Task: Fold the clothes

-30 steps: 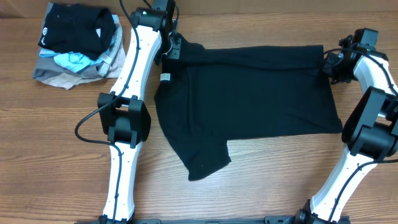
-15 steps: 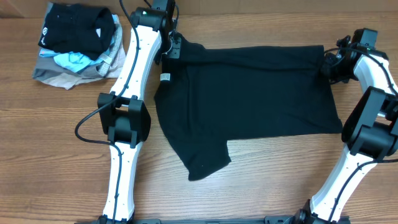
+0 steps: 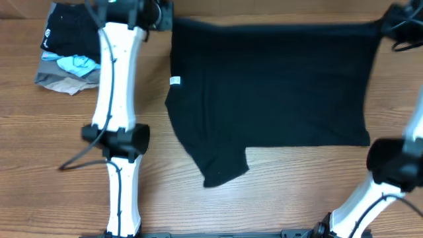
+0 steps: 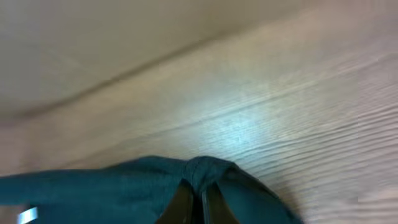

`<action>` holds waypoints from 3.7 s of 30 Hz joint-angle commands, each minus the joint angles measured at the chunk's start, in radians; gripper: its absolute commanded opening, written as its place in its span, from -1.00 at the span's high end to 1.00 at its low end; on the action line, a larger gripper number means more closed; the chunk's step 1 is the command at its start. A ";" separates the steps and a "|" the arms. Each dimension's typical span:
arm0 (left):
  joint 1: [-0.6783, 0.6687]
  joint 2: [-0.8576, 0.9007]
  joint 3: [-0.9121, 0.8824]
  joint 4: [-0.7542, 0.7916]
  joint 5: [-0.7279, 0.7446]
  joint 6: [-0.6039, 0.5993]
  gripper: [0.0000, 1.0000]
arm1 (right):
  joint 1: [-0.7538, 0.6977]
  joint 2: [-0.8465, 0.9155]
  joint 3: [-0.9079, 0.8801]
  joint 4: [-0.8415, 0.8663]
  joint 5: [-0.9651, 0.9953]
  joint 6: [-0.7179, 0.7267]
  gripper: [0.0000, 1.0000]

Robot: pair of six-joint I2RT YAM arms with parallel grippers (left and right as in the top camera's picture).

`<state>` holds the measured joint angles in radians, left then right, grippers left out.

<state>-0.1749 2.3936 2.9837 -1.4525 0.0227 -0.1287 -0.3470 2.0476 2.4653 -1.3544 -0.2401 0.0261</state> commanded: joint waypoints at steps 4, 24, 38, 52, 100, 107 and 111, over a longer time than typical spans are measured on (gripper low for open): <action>0.006 -0.292 0.064 0.013 -0.008 0.003 0.92 | -0.023 -0.199 0.223 -0.137 0.000 0.003 0.93; 0.046 -0.454 0.012 0.101 -0.055 0.035 0.92 | -0.055 -0.320 0.296 -0.187 -0.016 0.002 0.92; 0.078 -0.189 0.000 0.705 -0.056 0.040 0.92 | -0.002 0.009 0.296 0.286 -0.077 0.031 0.93; 0.124 -0.190 0.001 0.951 -0.055 0.116 0.92 | 0.017 0.027 0.296 0.524 -0.080 0.055 0.92; 0.127 -0.480 -0.392 -0.237 0.230 0.066 0.92 | 0.009 -0.541 -0.295 -0.339 0.083 0.072 0.92; 0.106 -0.528 -0.716 -0.237 0.230 0.085 0.92 | 0.009 -0.742 -0.722 -0.339 0.083 0.128 0.92; 0.096 -0.528 -0.815 -0.237 0.229 0.099 0.92 | 0.009 -0.831 -0.853 -0.338 0.093 0.201 0.92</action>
<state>-0.0643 1.8805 2.2284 -1.6875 0.2409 -0.0509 -0.3332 1.3293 1.6814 -1.6951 -0.1677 0.1482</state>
